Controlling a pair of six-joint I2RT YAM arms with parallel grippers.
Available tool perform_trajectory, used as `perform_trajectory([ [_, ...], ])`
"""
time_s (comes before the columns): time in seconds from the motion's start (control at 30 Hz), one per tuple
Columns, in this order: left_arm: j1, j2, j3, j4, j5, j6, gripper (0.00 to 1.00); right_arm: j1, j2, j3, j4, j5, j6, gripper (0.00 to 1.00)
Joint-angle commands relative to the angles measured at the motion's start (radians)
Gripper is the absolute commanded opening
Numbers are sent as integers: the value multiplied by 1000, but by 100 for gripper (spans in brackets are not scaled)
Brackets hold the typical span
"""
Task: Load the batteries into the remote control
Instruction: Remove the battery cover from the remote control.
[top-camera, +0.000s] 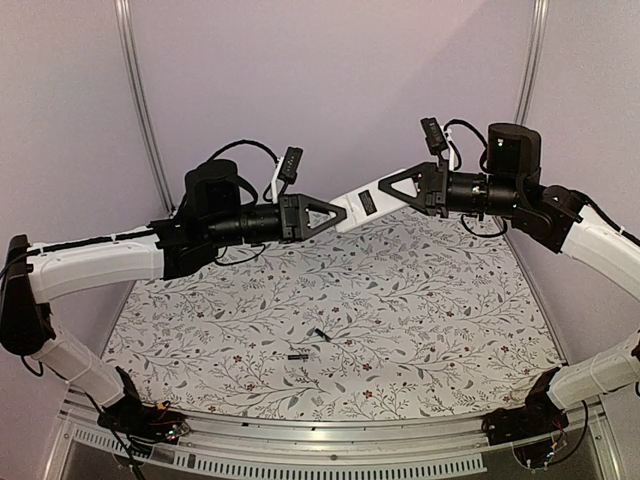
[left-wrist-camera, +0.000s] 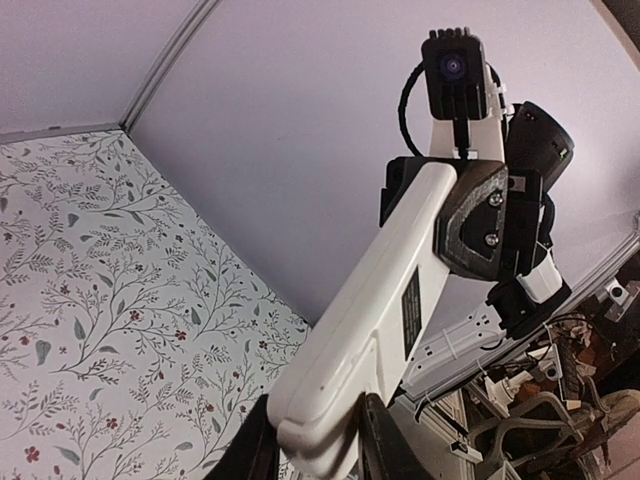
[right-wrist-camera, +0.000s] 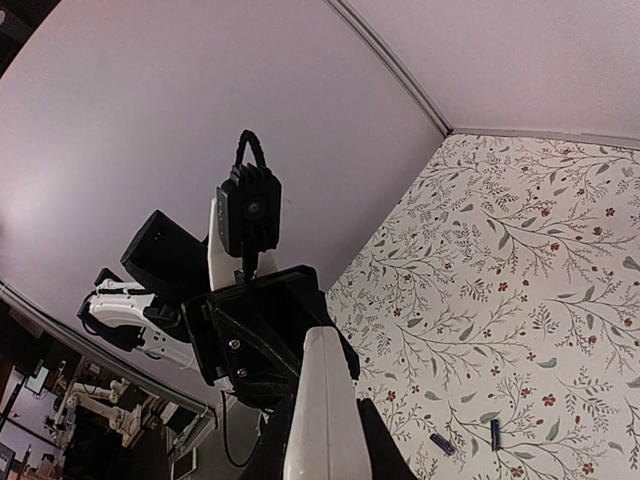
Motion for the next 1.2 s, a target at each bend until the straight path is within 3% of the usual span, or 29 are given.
perform_trajectory([
  [0.0,22,-1,-32,-48,-43,25,23,-7,-38,0,30,-12,22,0],
  [0.1,26,-3,-36,-47,-41,22,24,-17,-43,0,28,-15,24,0],
  [0.4,24,13,-23,-33,-19,13,58,-20,-34,-5,31,-25,33,0],
  [0.47,18,19,-8,-24,-8,11,60,-20,-25,-9,31,-25,37,0],
  [0.6,16,26,0,-14,-9,7,41,-21,-17,-15,40,-27,43,0],
  [0.8,20,21,-12,-18,-21,8,19,-23,-28,-18,27,-7,36,0],
  [1.17,26,-20,-41,7,10,4,1,-71,-51,-26,-70,72,8,0],
])
